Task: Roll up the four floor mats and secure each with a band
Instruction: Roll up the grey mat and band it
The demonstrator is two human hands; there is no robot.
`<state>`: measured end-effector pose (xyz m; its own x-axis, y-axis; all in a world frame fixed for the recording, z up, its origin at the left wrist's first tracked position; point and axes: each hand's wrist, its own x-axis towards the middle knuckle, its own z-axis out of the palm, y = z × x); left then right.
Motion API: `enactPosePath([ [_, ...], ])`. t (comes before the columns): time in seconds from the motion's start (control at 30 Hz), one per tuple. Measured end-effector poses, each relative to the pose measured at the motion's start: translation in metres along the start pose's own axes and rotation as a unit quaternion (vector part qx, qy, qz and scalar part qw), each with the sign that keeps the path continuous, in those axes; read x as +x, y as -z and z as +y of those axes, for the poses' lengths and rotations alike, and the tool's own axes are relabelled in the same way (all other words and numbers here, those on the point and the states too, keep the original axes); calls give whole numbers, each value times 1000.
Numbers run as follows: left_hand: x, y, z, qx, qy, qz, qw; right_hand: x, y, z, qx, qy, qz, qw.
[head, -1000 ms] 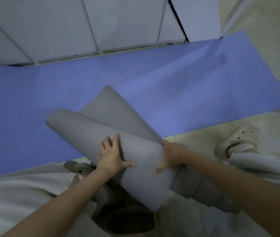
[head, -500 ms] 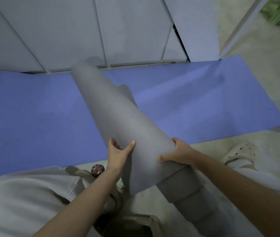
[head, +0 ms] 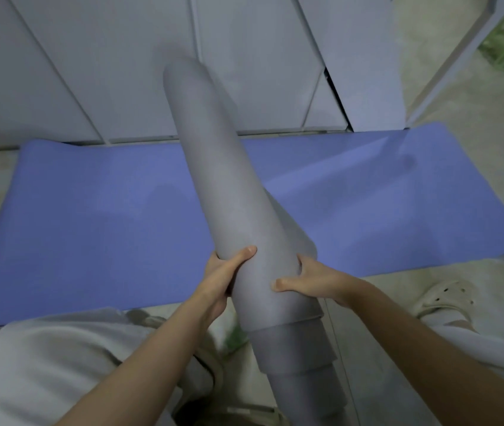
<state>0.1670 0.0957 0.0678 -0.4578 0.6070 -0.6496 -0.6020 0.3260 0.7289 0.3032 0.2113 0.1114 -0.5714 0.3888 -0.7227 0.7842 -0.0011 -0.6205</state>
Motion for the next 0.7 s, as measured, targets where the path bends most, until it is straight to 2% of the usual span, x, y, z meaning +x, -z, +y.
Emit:
enactPosePath([
  [0.07, -4, -9, -3, 3, -2, 2, 1000, 6, -8, -12, -122, 25, 89, 988],
  [0.1, -6, -15, -3, -2, -8, -1, 1000, 9, -13, -16, -135, 31, 117, 983],
  [0.2, -9, -22, 0, -12, -25, -14, 1000, 19, -17, -13, -51, 48, 139, 988],
  [0.37, -4, -7, 5, -50, 27, -10, 998, 10, 1, -5, 136, 68, 90, 984],
  [0.47, -4, -1, 5, -67, 48, -37, 996, 8, 6, -2, 165, 86, 74, 980],
  [0.7, 2, 13, 9, -95, 21, -53, 994, 18, -2, -10, 180, 79, 33, 980],
])
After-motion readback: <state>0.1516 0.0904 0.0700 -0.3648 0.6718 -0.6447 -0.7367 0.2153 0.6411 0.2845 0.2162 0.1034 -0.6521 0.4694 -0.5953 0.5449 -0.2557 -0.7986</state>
